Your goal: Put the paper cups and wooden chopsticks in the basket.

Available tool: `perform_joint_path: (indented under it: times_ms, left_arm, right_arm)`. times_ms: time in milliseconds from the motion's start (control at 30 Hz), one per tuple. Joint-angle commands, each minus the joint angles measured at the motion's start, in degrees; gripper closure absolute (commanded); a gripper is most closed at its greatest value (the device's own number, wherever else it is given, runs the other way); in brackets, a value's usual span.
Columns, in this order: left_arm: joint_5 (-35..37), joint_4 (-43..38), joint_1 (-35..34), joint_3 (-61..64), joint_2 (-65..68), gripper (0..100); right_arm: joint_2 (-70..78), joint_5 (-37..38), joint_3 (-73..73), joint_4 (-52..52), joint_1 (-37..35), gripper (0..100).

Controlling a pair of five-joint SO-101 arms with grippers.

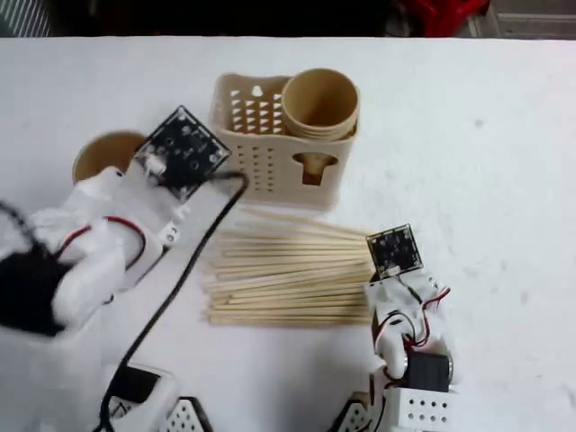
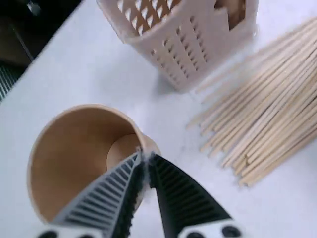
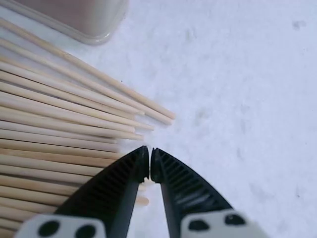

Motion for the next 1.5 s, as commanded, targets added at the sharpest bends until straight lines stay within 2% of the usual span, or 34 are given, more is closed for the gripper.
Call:
perform_joint_path:
  times_ms: [0, 200, 400, 700, 900, 1100, 1267, 1467]
  left_arm:
    - [6.15, -2.64, 7.25, -12.31, 1.27, 98]
    - [12.13, -10.64, 15.16, -26.20, 17.27, 98]
    - [12.13, -11.34, 22.73, -49.85, 35.21, 98]
    - [12.13, -10.64, 24.13, -71.65, 58.42, 98]
    - [12.22, -8.53, 24.13, -74.11, 64.75, 98]
    - [14.59, -6.77, 23.78, -74.46, 65.10, 97]
    - [14.95, -6.77, 24.13, -74.46, 65.10, 90]
    - [15.03, -5.89, 26.15, -74.55, 65.01, 90]
  right_arm:
    - [-0.31, 0.35, 0.44, 0.40, 0.40, 97.6]
    - [-0.31, 0.35, 0.44, 0.40, 0.40, 97.6]
    - [-0.31, 0.35, 0.44, 0.40, 0.40, 97.6]
    - [-0.31, 0.35, 0.44, 0.40, 0.40, 97.5]
    - [-0.31, 0.35, 0.44, 0.40, 0.31, 97.5]
    - [-0.31, 0.35, 0.44, 0.40, 0.31, 97.5]
    - [-0.31, 0.35, 0.44, 0.40, 0.31, 97.5]
    - [-0.31, 0.35, 0.44, 0.40, 0.31, 97.5]
